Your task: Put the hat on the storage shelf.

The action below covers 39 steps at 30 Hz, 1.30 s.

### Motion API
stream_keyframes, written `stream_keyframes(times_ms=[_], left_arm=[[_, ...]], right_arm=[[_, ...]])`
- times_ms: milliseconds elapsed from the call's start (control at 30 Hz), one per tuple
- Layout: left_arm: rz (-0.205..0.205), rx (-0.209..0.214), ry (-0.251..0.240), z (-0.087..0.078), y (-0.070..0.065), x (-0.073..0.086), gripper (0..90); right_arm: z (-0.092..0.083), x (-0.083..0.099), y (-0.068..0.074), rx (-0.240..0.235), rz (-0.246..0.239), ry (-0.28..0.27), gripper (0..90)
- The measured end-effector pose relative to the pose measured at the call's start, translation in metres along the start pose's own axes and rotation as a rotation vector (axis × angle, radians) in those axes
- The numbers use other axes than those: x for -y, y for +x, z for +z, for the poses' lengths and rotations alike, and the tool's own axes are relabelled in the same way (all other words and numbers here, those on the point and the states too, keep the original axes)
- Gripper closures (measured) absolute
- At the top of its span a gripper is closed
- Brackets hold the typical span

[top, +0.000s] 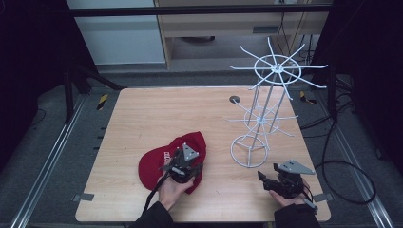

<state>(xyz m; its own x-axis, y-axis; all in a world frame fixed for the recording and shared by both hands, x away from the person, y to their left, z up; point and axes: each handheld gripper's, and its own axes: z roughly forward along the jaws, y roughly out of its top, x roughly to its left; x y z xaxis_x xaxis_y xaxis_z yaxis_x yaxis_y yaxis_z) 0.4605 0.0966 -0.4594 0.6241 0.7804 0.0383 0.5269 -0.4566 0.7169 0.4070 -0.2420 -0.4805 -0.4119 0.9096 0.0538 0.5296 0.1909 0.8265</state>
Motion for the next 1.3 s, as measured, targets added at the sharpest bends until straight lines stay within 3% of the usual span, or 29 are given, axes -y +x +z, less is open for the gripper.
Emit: stream_keyframes(times_ms=[100, 200, 500, 733, 900, 1000, 1100, 1233, 1267, 1300], left_arm=[[-0.027, 0.002, -0.011, -0.002, 0.007, 0.001, 80.4], [-0.049, 0.017, -0.050, -0.010, 0.013, 0.001, 85.1], [-0.075, 0.028, -0.250, -0.061, 0.033, -0.002, 85.7], [-0.152, 0.059, -0.390, -0.096, 0.051, -0.006, 85.8], [-0.185, 0.075, -0.467, -0.114, 0.059, -0.011, 85.8], [-0.195, 0.075, -0.522, -0.127, 0.060, -0.014, 85.8], [-0.188, 0.075, -0.546, -0.132, 0.058, -0.017, 85.8], [-0.182, 0.085, -0.607, -0.144, 0.055, -0.028, 85.8], [-0.191, 0.092, -0.641, -0.149, 0.056, -0.034, 85.8], [-0.191, 0.092, -0.641, -0.149, 0.056, -0.034, 85.8]], right_arm=[[0.000, 0.000, 0.000, 0.000, 0.000, -0.001, 30.6], [0.000, 0.000, 0.000, -0.004, 0.008, 0.001, 30.7], [0.000, 0.001, -0.002, 0.006, 0.009, -0.004, 30.7], [0.001, 0.002, -0.004, 0.007, 0.012, -0.006, 30.7], [0.000, 0.002, -0.003, 0.005, 0.019, -0.007, 30.7], [0.000, 0.002, -0.004, 0.006, 0.016, -0.014, 30.4], [0.001, 0.002, -0.004, 0.006, 0.020, -0.014, 30.2], [0.002, 0.003, -0.004, 0.008, 0.024, -0.010, 30.0], [0.002, 0.003, -0.005, 0.010, 0.020, -0.010, 29.9], [0.002, 0.003, -0.005, 0.010, 0.020, -0.010, 29.9]])
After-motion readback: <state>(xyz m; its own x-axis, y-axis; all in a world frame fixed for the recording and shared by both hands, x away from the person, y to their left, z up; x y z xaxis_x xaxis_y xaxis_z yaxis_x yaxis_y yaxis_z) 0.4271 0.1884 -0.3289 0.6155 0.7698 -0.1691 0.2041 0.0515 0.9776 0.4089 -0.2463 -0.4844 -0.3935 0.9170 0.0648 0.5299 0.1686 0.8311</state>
